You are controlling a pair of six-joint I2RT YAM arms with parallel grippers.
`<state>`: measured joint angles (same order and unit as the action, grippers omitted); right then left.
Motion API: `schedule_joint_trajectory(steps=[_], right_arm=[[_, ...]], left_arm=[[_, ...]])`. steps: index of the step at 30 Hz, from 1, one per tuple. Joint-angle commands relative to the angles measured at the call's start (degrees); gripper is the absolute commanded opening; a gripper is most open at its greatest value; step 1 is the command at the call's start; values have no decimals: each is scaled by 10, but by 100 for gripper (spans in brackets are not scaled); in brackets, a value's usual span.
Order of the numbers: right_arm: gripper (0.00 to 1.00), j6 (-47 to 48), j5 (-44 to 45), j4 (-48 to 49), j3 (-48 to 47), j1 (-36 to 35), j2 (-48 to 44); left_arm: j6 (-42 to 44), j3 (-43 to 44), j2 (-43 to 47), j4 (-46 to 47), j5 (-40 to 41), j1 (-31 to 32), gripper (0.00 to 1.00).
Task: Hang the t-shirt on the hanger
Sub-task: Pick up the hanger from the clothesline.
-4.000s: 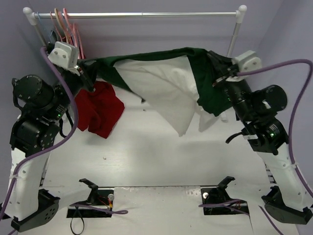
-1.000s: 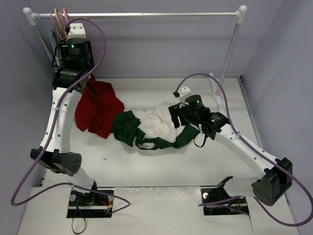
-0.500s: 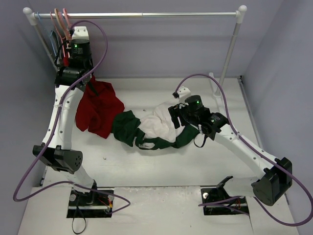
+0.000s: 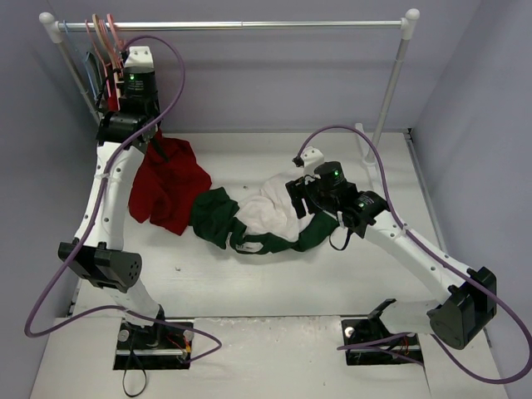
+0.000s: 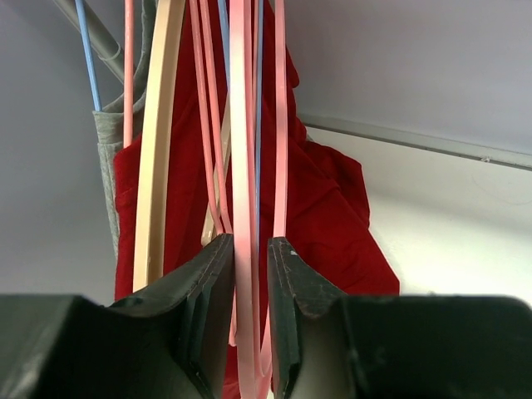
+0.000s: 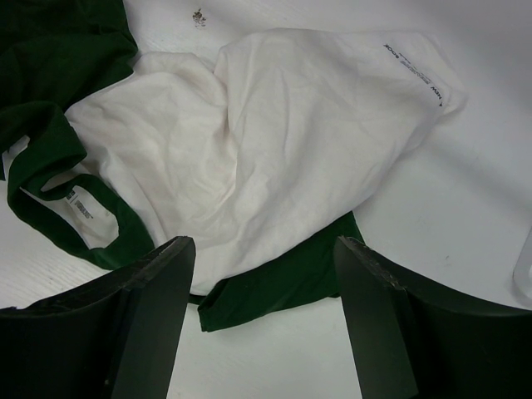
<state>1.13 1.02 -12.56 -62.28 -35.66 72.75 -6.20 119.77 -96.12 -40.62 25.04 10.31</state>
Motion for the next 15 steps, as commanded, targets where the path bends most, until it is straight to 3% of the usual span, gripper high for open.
schedule_joint_trajectory(steps=[1, 4, 7, 15], right_arm=[[69, 3, -4, 37, -9, 2, -7], [69, 4, -4, 38, -9, 2, -4], [69, 4, -5, 39, -10, 2, -2], [69, 9, -5, 41, -15, 2, 4]], left_arm=[[-2, 33, 5, 20, 2, -6, 22], [-3, 42, 0, 20, 2, -8, 18], [-5, 34, 7, 36, -8, -8, 1], [40, 16, 38, 99, -47, -8, 0]])
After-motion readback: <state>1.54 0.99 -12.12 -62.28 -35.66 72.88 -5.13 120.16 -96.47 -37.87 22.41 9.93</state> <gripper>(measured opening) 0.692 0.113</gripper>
